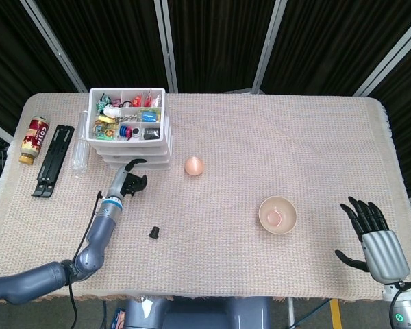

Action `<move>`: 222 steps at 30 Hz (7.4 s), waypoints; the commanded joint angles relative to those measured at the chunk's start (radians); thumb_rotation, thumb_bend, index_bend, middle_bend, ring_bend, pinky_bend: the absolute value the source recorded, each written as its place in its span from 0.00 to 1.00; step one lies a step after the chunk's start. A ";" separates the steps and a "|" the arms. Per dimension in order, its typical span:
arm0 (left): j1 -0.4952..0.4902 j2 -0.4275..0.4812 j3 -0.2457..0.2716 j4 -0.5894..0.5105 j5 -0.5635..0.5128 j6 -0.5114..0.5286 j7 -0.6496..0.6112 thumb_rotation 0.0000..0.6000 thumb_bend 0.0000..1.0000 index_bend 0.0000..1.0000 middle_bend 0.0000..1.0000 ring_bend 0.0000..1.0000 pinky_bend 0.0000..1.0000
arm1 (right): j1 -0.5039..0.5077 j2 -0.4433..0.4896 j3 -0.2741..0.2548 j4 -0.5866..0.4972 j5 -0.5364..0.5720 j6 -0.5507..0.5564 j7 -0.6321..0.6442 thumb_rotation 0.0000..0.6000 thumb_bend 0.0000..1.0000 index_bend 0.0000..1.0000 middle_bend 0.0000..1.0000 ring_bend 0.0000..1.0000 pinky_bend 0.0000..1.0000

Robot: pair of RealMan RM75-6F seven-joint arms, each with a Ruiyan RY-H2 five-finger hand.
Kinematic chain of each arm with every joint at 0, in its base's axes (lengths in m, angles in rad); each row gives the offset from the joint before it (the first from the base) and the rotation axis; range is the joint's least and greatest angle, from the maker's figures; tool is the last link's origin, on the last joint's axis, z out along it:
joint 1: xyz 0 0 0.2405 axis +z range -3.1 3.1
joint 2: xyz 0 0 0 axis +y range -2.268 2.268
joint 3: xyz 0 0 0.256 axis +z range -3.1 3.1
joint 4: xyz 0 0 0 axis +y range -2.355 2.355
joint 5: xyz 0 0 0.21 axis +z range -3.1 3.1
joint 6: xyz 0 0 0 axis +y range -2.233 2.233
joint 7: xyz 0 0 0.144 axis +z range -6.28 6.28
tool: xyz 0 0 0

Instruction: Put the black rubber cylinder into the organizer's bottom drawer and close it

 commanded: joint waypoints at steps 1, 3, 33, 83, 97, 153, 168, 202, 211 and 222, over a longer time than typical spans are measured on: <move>0.009 0.004 0.011 -0.018 0.010 0.003 0.002 1.00 0.59 0.20 0.97 0.88 0.79 | -0.001 0.000 0.001 0.000 0.001 0.001 -0.001 1.00 0.07 0.09 0.00 0.00 0.00; 0.025 0.013 0.017 -0.051 0.021 0.014 -0.005 1.00 0.59 0.20 0.97 0.88 0.79 | -0.002 0.001 0.001 0.000 0.002 0.004 0.000 1.00 0.07 0.09 0.00 0.00 0.00; 0.112 0.182 0.248 -0.197 0.475 0.377 0.534 1.00 0.59 0.19 0.97 0.88 0.80 | -0.004 0.001 0.002 -0.010 0.002 0.005 -0.007 1.00 0.07 0.09 0.00 0.00 0.00; 0.064 0.194 0.193 -0.238 0.269 0.357 0.673 1.00 0.61 0.45 0.97 0.89 0.80 | -0.006 0.002 0.003 -0.015 0.008 0.003 -0.011 1.00 0.07 0.09 0.00 0.00 0.00; 0.167 0.284 0.299 -0.355 0.359 0.407 0.618 1.00 0.61 0.40 0.97 0.89 0.80 | -0.007 0.002 0.003 -0.017 0.007 0.002 -0.016 1.00 0.07 0.09 0.00 0.00 0.00; 0.041 0.176 0.449 -0.282 0.683 0.166 0.924 1.00 0.15 0.44 1.00 0.91 0.81 | -0.007 0.004 0.007 -0.012 0.006 0.010 0.001 1.00 0.07 0.09 0.00 0.00 0.00; 0.022 0.125 0.442 -0.234 0.645 0.149 0.949 1.00 0.33 0.48 1.00 0.91 0.81 | -0.006 0.005 0.006 -0.013 0.006 0.008 0.004 1.00 0.07 0.09 0.00 0.00 0.00; -0.001 0.339 0.311 -0.429 0.707 0.277 0.874 1.00 0.41 0.55 1.00 0.91 0.81 | -0.008 0.005 0.003 -0.014 0.003 0.008 -0.002 1.00 0.07 0.09 0.00 0.00 0.00; -0.005 0.372 0.289 -0.354 0.653 0.269 0.864 1.00 0.41 0.55 1.00 0.91 0.81 | -0.007 0.005 0.003 -0.015 0.004 0.005 -0.004 1.00 0.07 0.09 0.00 0.00 0.00; -0.009 0.338 0.292 -0.248 0.622 0.254 0.816 1.00 0.41 0.49 1.00 0.91 0.81 | -0.008 0.005 0.002 -0.018 0.007 0.003 -0.009 1.00 0.07 0.09 0.00 0.00 0.00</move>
